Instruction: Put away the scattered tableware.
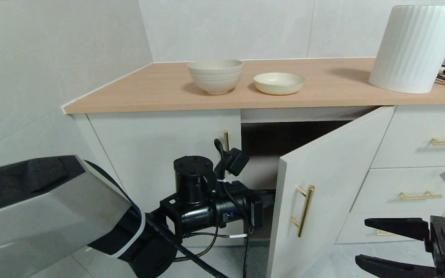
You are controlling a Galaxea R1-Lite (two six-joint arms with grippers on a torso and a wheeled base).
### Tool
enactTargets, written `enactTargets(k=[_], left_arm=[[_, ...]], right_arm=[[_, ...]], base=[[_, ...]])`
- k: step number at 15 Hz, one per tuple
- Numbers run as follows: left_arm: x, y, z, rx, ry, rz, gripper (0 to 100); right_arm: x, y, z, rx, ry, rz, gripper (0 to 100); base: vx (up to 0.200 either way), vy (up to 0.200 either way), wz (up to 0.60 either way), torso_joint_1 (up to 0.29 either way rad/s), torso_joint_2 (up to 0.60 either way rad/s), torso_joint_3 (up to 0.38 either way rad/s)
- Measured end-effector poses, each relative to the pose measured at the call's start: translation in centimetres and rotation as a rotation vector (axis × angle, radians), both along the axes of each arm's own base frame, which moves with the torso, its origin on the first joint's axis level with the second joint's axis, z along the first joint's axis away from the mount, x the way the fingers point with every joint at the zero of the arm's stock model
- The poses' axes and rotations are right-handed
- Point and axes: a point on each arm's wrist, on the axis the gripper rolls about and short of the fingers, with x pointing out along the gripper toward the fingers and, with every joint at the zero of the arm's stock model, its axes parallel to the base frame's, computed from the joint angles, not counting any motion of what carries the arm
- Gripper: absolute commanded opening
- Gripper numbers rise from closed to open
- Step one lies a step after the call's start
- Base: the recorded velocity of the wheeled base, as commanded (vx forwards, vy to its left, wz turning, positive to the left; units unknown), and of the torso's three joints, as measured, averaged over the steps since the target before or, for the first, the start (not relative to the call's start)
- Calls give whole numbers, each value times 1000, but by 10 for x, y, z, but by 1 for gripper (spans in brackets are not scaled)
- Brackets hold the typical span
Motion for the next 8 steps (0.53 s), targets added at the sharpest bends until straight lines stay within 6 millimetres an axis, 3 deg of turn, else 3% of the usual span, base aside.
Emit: enactTargets(k=[4,7,8], left_arm=[[5,-12,0,18,17,-1,0],[7,-17,3,23,20,2,0],[9,-18,4,22,18,7,0]], right_arm=[[-3,0,1,4,-8,6,100],[-4,0,1,5,-12,13,100],[-4,0,1,5,-11,13,100]], base=[[0,0,0,0,0,0],[-200,0,0,4,2,-2],[0,0,0,0,0,0]])
